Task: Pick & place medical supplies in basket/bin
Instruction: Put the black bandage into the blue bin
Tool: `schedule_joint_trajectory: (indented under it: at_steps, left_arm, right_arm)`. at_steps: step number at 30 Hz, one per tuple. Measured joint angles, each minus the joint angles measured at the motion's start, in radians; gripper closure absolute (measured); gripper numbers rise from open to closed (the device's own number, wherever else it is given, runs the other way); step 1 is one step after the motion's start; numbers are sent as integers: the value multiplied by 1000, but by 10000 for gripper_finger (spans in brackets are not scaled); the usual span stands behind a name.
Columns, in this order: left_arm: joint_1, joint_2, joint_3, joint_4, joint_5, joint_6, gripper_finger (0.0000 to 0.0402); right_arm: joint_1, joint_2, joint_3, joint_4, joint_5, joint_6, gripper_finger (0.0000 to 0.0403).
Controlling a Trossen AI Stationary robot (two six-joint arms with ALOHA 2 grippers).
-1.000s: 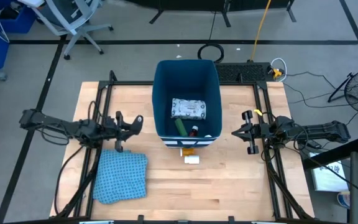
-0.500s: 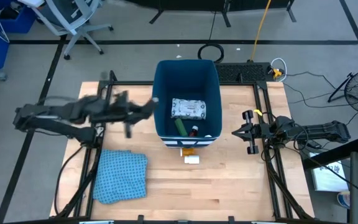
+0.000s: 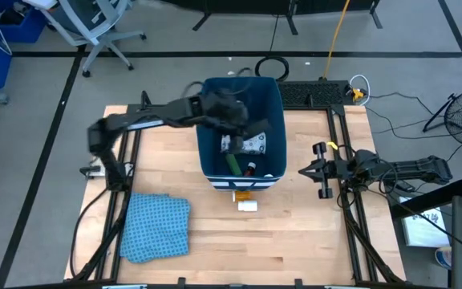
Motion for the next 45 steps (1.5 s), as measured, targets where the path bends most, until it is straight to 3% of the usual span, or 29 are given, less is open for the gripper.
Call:
schedule_joint_trajectory:
  at_steps: [6, 15, 30, 42, 45]
  left_arm:
    - [15, 157, 45, -29, 10, 64, 323]
    - [9, 292, 43, -39, -62, 121, 323]
    - [-88, 438, 43, -33, -97, 219, 323]
    - [-89, 444, 14, -19, -89, 312, 322]
    - [-89, 446, 13, -18, -90, 311, 307]
  right_arm:
    - [0, 0, 0, -85, 4, -47, 403]
    - [0, 0, 0, -127, 101, -54, 403]
    - [0, 0, 0, -93, 101, -48, 403]
    - [0, 0, 0, -93, 100, -47, 403]
    - [0, 0, 0, -93, 100, -47, 403]
